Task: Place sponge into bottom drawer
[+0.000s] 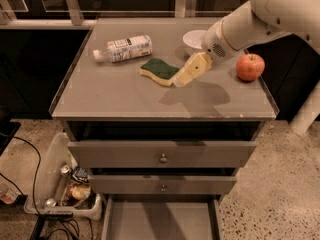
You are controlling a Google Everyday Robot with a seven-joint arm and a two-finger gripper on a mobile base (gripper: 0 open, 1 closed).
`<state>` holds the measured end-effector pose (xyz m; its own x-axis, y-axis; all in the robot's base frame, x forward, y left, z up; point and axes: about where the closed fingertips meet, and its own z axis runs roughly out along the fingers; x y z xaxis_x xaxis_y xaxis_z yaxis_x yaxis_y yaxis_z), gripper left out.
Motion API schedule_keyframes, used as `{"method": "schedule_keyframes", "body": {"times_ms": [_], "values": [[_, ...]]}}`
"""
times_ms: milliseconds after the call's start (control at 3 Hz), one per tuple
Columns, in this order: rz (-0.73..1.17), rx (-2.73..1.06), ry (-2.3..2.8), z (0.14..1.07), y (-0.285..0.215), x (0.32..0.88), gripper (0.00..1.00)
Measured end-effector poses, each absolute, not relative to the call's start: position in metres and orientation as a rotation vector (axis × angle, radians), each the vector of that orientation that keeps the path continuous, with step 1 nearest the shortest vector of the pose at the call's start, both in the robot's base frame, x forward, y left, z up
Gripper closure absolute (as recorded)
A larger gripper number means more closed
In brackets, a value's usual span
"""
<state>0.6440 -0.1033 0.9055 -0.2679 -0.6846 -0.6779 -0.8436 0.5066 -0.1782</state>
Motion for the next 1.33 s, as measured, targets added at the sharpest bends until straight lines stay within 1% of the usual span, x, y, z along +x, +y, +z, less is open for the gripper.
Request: {"method": "schedule_keyframes", "body": {"times_ms": [333, 1000, 1333], "values": [[0.279, -1.247, 2.020, 0.905, -0.101, 0.644, 0.00], [0.447, -1.289, 2.012, 0.864, -0.058, 0.663, 0.00], [0.501, -1.299, 2.012, 0.850, -0.043, 0.671, 0.00]]}}
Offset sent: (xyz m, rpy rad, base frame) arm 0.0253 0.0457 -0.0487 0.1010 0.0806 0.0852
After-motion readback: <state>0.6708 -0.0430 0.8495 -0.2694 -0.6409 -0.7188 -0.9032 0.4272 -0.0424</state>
